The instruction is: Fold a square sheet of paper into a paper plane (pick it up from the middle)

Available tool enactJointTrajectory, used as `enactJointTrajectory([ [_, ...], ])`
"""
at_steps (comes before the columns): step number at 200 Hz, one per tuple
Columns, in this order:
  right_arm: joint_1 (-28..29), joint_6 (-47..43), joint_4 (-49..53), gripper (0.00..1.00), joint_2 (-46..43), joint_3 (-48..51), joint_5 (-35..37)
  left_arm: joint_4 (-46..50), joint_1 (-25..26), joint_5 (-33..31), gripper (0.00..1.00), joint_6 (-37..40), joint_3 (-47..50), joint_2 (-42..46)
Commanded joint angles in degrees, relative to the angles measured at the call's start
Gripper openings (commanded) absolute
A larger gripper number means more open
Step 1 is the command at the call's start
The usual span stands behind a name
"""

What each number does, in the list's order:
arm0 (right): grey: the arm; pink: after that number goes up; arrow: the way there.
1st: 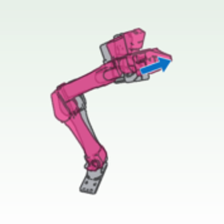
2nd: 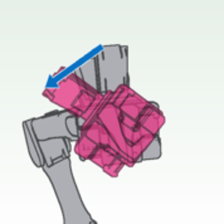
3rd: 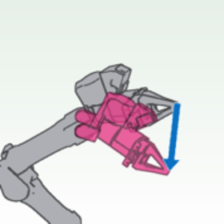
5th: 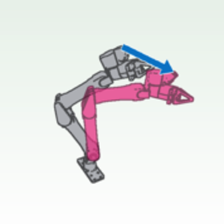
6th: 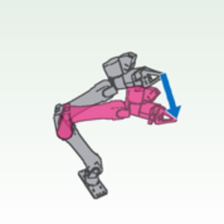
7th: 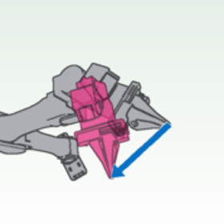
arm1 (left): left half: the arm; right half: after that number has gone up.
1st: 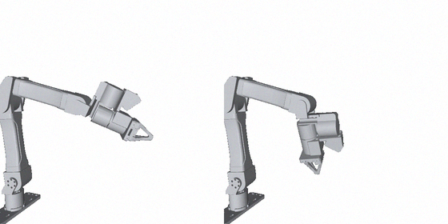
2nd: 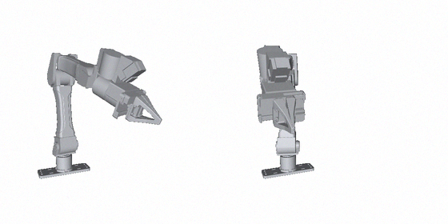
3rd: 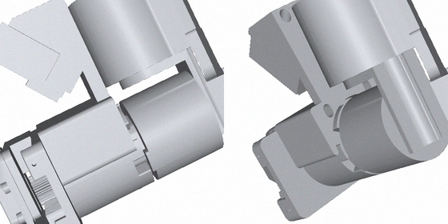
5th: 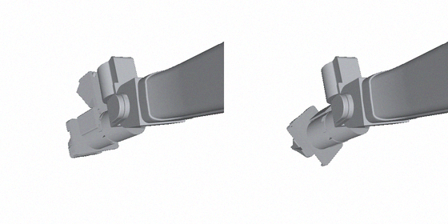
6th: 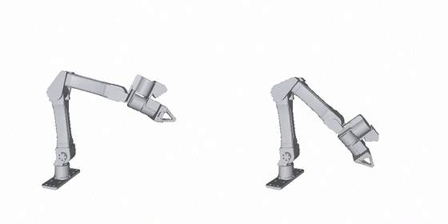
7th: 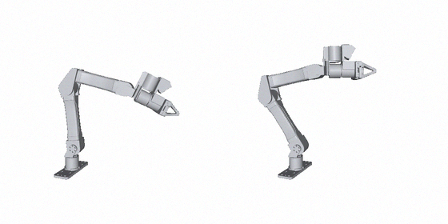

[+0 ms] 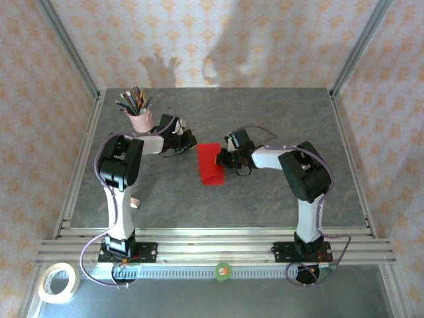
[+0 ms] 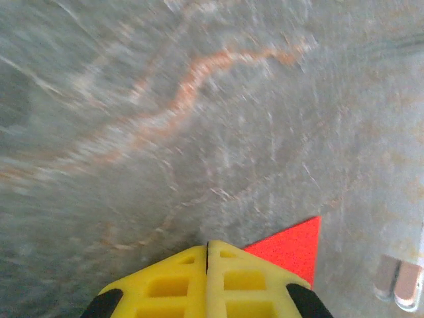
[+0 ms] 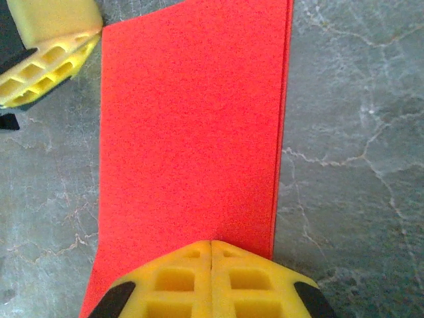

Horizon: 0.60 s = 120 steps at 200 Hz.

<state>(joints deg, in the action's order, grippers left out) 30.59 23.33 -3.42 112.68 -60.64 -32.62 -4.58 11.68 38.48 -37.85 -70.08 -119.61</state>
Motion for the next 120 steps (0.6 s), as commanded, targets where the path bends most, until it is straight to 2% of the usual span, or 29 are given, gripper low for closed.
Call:
enactJointTrajectory([
  [1, -1.6, 1.0, 14.7, 0.00, 6.5, 5.5, 11.9, 3.9, 0.0, -2.2, 0.00, 3.0, -0.9, 3.2],
  [24, -1.6, 1.9, 14.0, 0.00, 6.6, 5.4, 11.1, 2.5, 1.3, -0.6, 0.00, 1.2, 2.2, 8.7],
  [53, -1.5, 2.2, 13.9, 0.00, 6.6, 5.4, 11.2, -1.3, 5.5, 1.4, 0.00, -3.4, 9.8, 14.7],
  [84, -1.6, 1.9, 14.3, 0.00, 6.6, 5.7, 11.0, 0.3, 9.2, 3.0, 0.00, -4.8, 15.4, 16.2],
  [120, -1.6, 1.0, 15.1, 0.00, 7.0, 5.5, 11.1, 0.3, 9.8, 2.9, 0.00, -5.6, 19.3, 17.4],
])
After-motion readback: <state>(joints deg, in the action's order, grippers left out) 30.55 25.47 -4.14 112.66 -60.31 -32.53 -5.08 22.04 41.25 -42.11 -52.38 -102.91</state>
